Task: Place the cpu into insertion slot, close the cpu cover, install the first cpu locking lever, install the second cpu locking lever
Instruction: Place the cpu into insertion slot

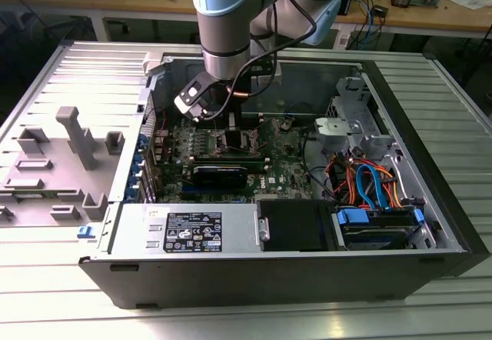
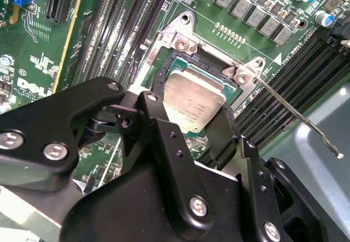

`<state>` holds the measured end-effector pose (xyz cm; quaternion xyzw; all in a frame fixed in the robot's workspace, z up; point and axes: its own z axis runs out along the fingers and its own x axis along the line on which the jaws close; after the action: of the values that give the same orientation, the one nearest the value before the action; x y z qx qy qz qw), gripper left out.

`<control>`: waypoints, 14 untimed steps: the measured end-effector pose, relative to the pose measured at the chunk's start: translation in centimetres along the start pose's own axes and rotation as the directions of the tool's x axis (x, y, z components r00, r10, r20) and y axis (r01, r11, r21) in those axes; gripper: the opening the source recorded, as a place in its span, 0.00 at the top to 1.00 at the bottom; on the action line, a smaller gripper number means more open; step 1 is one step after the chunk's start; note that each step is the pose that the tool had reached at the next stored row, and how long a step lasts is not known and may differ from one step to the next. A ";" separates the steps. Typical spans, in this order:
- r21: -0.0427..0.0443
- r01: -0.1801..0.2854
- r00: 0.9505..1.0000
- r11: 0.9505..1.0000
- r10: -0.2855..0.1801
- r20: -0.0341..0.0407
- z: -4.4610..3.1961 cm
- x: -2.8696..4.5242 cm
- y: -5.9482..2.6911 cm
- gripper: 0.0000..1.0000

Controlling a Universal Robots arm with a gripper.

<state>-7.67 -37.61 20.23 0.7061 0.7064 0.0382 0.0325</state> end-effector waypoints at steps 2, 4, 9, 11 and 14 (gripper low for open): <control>0.000 0.000 1.000 1.000 0.000 0.001 0.02 0.01 0.00 0.45; 0.000 0.000 1.000 1.000 0.000 0.008 0.03 0.01 0.00 0.45; 0.000 -0.003 1.000 1.000 0.003 0.014 0.07 0.04 -0.01 0.45; 0.000 -0.004 1.000 1.000 0.004 0.015 0.08 0.10 -0.01 0.45; 0.000 -0.006 1.000 1.000 0.006 0.016 0.10 0.23 0.02 0.45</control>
<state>-7.63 -37.37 20.13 0.7086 0.7038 0.0327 0.0380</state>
